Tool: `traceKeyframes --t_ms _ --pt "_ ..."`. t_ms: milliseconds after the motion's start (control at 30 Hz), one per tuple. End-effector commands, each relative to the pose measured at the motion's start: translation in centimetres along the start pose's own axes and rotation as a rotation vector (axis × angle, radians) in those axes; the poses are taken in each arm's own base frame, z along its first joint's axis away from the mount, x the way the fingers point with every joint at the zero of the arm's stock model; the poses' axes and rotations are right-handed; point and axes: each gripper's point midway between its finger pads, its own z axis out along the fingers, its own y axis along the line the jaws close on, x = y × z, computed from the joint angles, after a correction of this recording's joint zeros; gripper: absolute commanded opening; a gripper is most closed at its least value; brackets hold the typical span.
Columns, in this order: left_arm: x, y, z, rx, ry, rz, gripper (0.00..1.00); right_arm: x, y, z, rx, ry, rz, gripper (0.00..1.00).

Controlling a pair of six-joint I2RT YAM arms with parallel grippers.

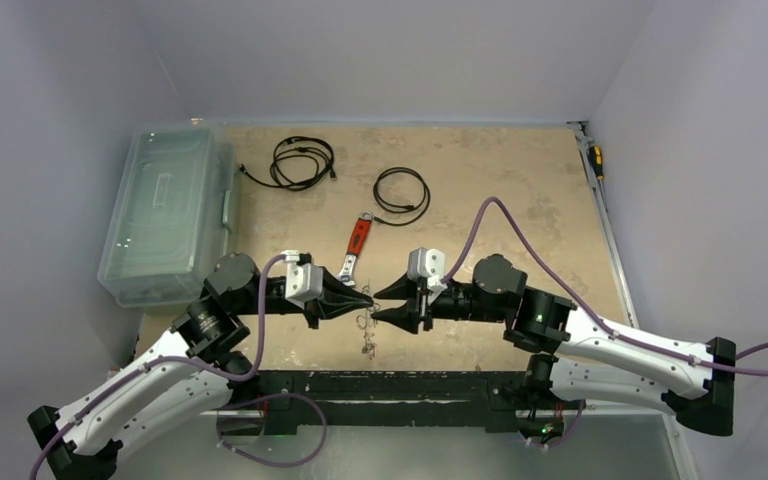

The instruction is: Put the keys on the keyring

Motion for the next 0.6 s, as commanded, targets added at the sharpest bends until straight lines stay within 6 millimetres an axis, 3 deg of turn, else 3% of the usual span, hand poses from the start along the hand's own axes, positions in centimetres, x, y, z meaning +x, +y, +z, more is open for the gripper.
traceKeyframes --t_ms 0,567 --pt "-3.21 0.12 -0.24 -0.010 -0.087 0.082 0.00 -0.97 -0.25 0.27 0.016 -0.053 -0.006 0.41" --pt "-3.68 -0.09 -0.51 -0.012 -0.105 0.092 0.00 -1.42 -0.18 0.96 0.004 -0.099 -0.009 0.32"
